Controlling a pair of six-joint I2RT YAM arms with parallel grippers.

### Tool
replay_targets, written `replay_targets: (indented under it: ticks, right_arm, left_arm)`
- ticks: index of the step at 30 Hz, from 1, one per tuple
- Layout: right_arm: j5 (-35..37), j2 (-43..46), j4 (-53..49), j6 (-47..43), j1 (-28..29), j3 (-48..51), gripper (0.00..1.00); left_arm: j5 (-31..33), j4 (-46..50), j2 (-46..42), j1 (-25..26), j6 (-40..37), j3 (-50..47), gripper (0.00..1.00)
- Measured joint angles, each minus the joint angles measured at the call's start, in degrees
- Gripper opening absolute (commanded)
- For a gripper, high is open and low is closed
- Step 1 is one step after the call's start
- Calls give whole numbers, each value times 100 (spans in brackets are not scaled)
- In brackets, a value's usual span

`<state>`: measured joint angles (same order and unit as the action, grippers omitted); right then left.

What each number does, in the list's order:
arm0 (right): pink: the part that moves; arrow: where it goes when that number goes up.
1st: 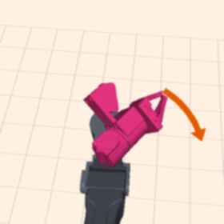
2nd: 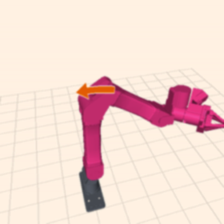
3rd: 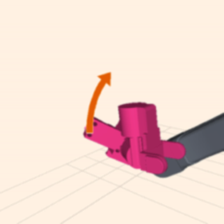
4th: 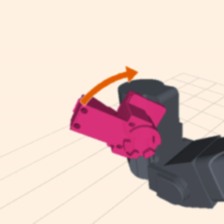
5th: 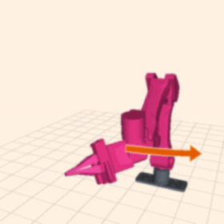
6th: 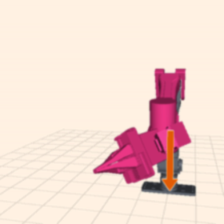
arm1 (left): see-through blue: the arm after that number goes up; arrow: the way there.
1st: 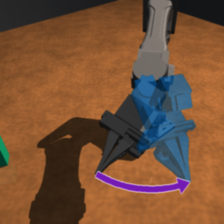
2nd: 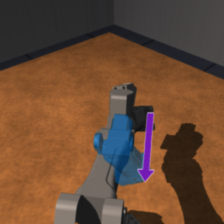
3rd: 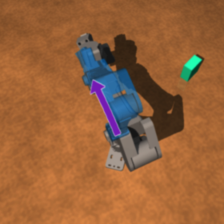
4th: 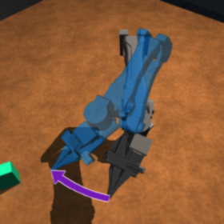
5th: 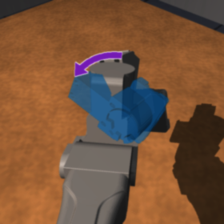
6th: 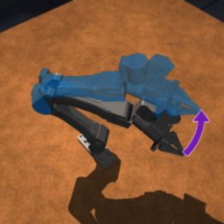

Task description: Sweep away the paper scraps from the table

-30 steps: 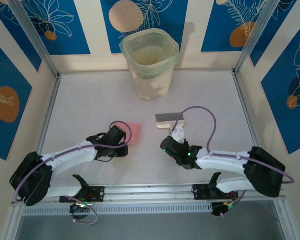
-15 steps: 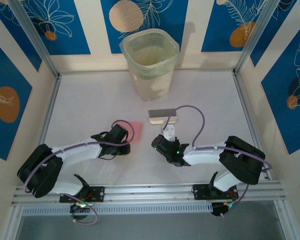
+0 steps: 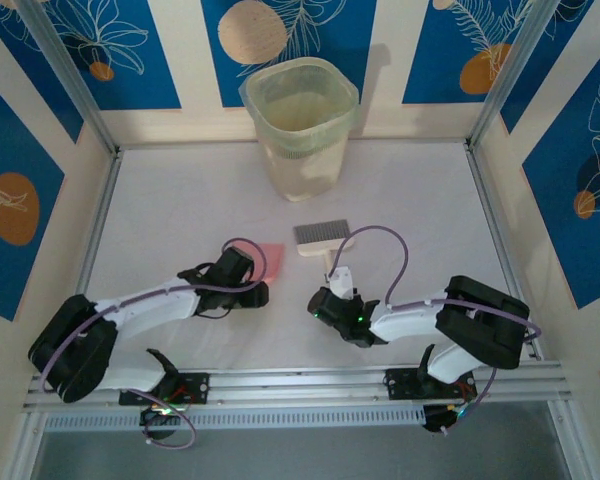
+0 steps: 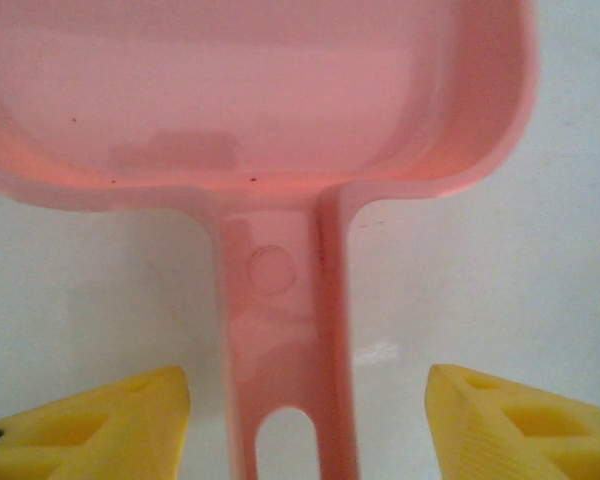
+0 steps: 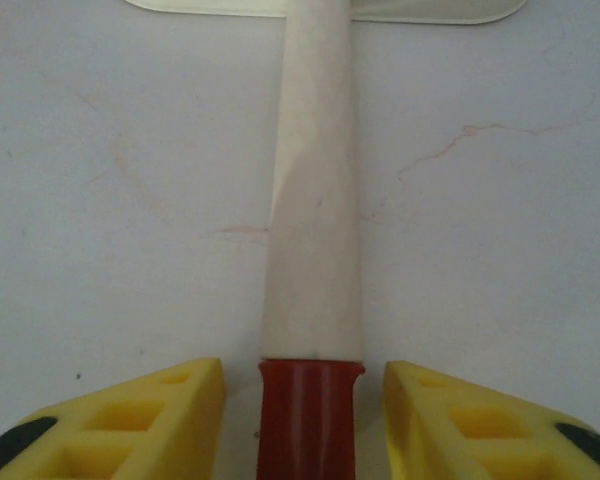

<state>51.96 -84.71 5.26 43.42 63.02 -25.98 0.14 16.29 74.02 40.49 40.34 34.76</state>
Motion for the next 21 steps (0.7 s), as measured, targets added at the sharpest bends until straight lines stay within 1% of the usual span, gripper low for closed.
replay_targets:
  ticks: [2,4,5,6,8,10,13,17,19,20,21]
  right_arm:
    - [-17,168,-35,31,74,68,53]
    - [-35,431,-122,61,138,146,58]
    - [-35,588,-179,72,160,188,58]
    - [-33,787,-227,98,181,243,60]
    - [-31,1259,-354,138,208,352,63]
    - [-7,1919,-520,184,216,481,66]
    - [101,2988,-890,262,181,629,74]
    - [295,4424,-1482,221,-52,715,88]
    - [356,5045,-1714,131,-247,715,90]
    - [378,5348,-1827,76,-361,715,100]
    - [393,5639,-1923,7,-476,715,99]
  left_arm:
    - [42,44,-264,0,-13,0,77]
    - [173,111,-625,2,-13,0,88]
    - [254,131,-793,0,-17,-2,93]
    - [365,160,-1019,0,-33,-2,100]
    - [627,173,-1530,2,-74,-46,100]
    - [925,170,-2142,2,-116,-164,100]
    - [1360,181,-2876,0,-219,-332,100]
    - [1974,258,-3440,-4,-474,-387,100]
    - [2166,243,-3639,-31,-632,-417,100]
    - [2240,223,-3738,-59,-706,-442,100]
    - [2282,205,-3812,-92,-789,-452,100]
